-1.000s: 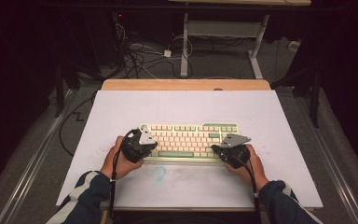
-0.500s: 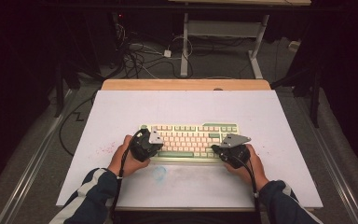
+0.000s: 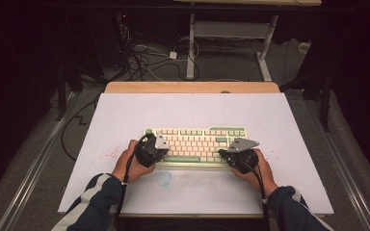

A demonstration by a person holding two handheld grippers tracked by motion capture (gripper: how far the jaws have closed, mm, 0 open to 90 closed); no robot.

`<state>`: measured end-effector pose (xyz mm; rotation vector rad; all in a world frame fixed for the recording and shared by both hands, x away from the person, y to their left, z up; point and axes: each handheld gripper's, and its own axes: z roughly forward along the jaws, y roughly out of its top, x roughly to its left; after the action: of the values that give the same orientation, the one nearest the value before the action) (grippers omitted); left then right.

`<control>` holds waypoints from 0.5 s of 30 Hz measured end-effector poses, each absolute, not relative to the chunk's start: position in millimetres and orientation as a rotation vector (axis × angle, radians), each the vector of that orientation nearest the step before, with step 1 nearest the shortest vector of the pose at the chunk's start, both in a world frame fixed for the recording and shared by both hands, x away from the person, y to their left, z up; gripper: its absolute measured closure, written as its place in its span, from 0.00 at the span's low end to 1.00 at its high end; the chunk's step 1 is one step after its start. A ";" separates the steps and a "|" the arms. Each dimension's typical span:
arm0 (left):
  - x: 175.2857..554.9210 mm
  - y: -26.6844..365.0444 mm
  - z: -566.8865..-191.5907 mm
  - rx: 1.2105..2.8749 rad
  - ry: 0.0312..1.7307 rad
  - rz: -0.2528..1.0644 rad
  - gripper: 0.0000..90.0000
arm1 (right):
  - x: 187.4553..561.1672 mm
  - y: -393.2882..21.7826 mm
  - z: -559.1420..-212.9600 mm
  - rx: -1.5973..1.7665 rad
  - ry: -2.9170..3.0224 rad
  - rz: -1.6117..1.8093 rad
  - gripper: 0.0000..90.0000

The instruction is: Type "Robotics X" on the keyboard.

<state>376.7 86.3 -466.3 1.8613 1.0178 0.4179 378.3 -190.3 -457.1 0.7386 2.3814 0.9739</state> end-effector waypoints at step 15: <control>374.8 89.7 -460.9 1.826 0.989 0.457 0.93 | 378.7 -191.8 -454.2 0.737 2.386 0.974 1.00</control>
<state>374.8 89.7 -460.9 1.8257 0.9893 0.4567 378.7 -191.8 -454.2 0.7373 2.3861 0.9736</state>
